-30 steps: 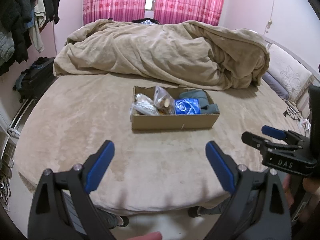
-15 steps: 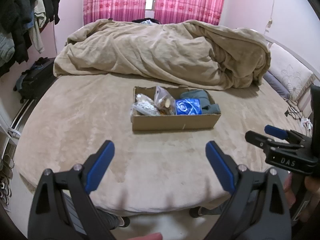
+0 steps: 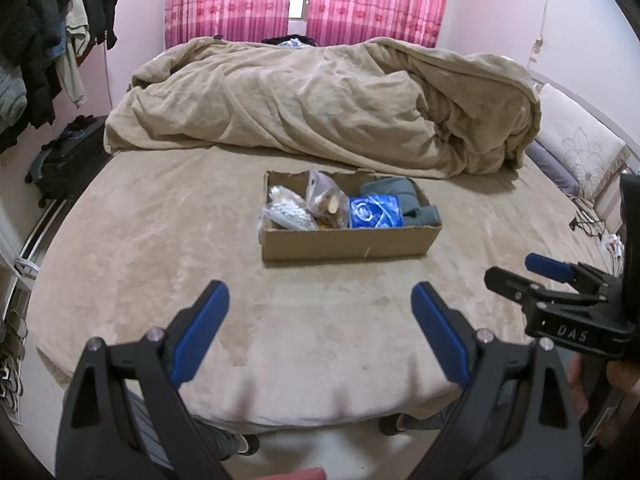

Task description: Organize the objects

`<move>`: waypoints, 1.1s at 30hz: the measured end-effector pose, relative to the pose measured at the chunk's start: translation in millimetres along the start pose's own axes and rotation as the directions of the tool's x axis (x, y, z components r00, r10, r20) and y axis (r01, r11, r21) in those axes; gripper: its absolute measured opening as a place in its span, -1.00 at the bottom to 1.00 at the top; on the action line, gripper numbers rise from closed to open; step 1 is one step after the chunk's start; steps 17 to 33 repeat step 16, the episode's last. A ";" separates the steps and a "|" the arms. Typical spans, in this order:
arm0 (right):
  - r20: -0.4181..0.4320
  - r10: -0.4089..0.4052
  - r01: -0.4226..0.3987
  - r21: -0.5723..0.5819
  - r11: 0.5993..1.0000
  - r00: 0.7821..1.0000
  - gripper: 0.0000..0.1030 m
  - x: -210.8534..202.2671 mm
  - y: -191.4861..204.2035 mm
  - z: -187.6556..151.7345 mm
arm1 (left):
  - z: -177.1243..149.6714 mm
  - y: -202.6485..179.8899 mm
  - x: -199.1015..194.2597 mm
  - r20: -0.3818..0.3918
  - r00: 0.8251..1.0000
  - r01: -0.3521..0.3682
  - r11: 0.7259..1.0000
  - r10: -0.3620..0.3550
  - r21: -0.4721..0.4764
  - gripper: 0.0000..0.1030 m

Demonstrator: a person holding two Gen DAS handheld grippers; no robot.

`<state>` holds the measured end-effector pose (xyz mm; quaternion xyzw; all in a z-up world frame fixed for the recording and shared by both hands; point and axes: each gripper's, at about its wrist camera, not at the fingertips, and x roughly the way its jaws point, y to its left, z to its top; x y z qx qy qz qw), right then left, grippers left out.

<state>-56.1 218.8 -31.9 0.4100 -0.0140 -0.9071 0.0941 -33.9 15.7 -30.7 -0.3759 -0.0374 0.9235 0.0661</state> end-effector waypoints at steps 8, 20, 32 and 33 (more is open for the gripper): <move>-0.002 0.010 -0.010 -0.001 1.000 1.000 0.61 1.3 2.1 -1.4 | -0.8 -0.7 3.3 0.000 1.000 0.003 1.000 -0.003 0.002 0.82; -0.005 0.004 -0.004 -0.008 1.000 1.000 0.61 4.2 -0.2 -1.0 | -5.0 9.8 16.4 0.079 0.997 0.005 1.000 -0.006 0.012 0.82; -0.005 0.004 -0.004 -0.008 1.000 1.000 0.61 4.2 -0.2 -1.0 | -5.0 9.8 16.4 0.079 0.997 0.005 1.000 -0.006 0.012 0.82; -0.005 0.004 -0.004 -0.008 1.000 1.000 0.61 4.2 -0.2 -1.0 | -5.0 9.8 16.4 0.079 0.997 0.005 1.000 -0.006 0.012 0.82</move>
